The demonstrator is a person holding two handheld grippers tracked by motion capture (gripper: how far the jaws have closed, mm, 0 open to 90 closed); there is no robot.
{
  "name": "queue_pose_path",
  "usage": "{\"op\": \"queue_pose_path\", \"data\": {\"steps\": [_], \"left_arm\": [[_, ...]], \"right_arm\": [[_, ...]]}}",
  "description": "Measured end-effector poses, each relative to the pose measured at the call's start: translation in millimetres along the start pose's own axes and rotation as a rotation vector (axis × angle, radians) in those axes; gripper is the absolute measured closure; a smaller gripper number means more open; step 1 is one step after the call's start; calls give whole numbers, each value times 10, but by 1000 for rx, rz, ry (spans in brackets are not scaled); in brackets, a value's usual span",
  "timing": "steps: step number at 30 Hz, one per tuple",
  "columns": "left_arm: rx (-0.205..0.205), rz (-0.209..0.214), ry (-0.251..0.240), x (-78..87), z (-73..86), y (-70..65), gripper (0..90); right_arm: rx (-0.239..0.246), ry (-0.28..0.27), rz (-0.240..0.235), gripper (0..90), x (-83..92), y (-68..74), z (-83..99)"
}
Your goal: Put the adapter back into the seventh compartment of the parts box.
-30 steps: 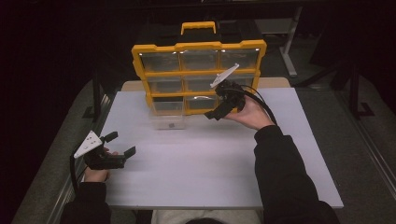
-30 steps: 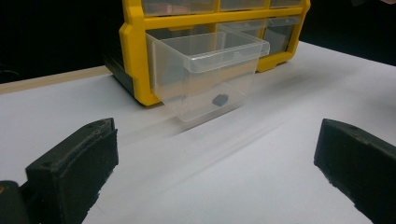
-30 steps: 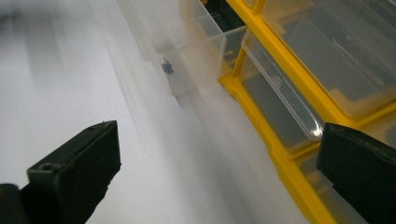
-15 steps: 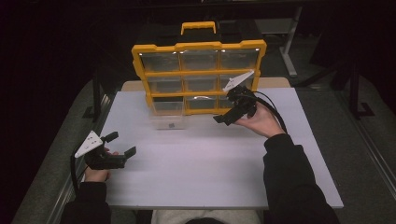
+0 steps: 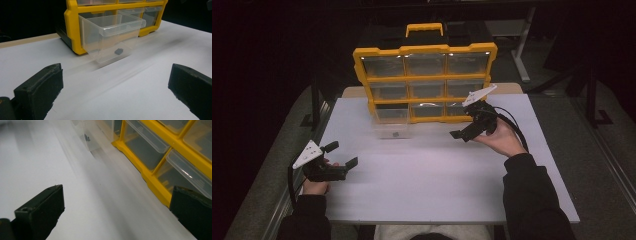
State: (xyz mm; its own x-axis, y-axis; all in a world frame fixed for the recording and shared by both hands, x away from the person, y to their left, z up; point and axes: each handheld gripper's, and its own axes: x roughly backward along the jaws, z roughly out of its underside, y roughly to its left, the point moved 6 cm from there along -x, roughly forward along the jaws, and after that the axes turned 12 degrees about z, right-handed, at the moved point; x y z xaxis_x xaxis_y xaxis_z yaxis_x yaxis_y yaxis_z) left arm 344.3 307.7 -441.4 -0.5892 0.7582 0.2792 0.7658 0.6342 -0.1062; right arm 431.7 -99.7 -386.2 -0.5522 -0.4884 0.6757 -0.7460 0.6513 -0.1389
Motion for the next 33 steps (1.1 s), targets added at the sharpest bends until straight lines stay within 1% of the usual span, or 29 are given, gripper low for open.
{"op": "queue_pose_path", "data": {"steps": [2,4,11,19,23,28,33], "left_arm": [[0,0,1,0,0,-1,0],[-1,0,1,1,0,-1,0],[-2,-1,0,1,-2,-2,0],[-4,-1,2,1,-2,-3,0],[-4,-1,2,1,-3,-5,0],[-6,1,2,0,-4,-6,0],[-6,0,1,0,-6,-11,0]], "right_arm": [[-1,-2,2,0,7,-4,21],[-16,-6,2,0,34,-3,81],[-40,-16,4,0,100,-20,238],[-74,-12,2,0,153,-37,439],[-90,-20,0,0,183,-36,518],[-96,-30,10,0,214,-33,617],[-123,-48,13,0,249,-36,715]]}}
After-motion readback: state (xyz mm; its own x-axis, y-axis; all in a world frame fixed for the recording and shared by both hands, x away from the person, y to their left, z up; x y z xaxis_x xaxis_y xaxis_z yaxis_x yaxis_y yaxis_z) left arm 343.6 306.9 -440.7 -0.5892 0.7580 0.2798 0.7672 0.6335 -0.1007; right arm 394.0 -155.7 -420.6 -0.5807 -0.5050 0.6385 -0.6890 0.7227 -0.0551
